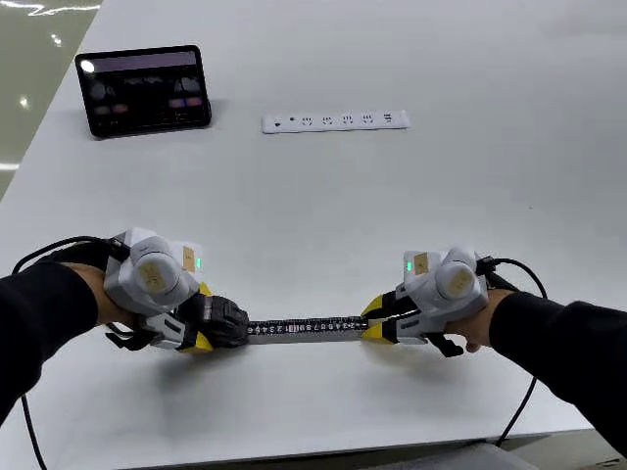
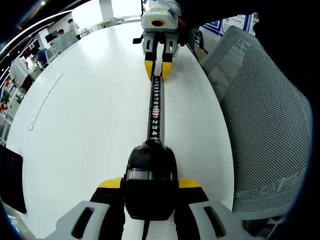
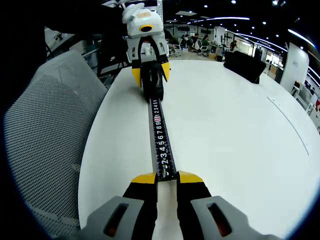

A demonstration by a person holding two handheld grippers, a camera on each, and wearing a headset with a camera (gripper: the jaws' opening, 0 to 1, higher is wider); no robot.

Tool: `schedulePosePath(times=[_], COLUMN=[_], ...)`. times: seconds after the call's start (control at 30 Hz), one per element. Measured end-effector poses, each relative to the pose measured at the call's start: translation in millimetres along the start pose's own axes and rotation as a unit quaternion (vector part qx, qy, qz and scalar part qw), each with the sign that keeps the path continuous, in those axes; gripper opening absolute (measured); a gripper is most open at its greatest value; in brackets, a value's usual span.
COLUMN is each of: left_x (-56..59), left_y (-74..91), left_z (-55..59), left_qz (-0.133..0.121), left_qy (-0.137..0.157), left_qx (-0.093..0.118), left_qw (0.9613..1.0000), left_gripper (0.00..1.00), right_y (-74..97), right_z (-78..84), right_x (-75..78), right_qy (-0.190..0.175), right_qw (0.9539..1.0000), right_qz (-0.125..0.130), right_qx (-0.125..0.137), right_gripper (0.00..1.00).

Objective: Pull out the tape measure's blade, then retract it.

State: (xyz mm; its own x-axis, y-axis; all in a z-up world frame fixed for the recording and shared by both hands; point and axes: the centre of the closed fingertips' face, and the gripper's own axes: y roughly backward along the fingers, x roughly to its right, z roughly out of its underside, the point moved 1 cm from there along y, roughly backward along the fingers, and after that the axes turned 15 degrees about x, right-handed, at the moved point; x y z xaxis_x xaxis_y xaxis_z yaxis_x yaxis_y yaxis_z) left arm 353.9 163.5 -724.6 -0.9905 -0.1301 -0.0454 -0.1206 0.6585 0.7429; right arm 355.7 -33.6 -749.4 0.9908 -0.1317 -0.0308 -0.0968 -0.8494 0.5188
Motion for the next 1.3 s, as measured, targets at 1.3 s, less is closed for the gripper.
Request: schedulePosePath(times=[1.3], left_x=[0.0], left_y=[0.1], left_z=[-0.3], left_qz=[-0.004], left_qy=[0.006], left_qx=[0.004], left_qw=[1.0000], left_gripper=[0.34], right_y=[37.1], right_z=[24.1], right_x=[7.1], right_qy=[-0.012], right_qw=[0.9996], right_qz=[0.019], right_qx=[-0.018], right_gripper=[0.08])
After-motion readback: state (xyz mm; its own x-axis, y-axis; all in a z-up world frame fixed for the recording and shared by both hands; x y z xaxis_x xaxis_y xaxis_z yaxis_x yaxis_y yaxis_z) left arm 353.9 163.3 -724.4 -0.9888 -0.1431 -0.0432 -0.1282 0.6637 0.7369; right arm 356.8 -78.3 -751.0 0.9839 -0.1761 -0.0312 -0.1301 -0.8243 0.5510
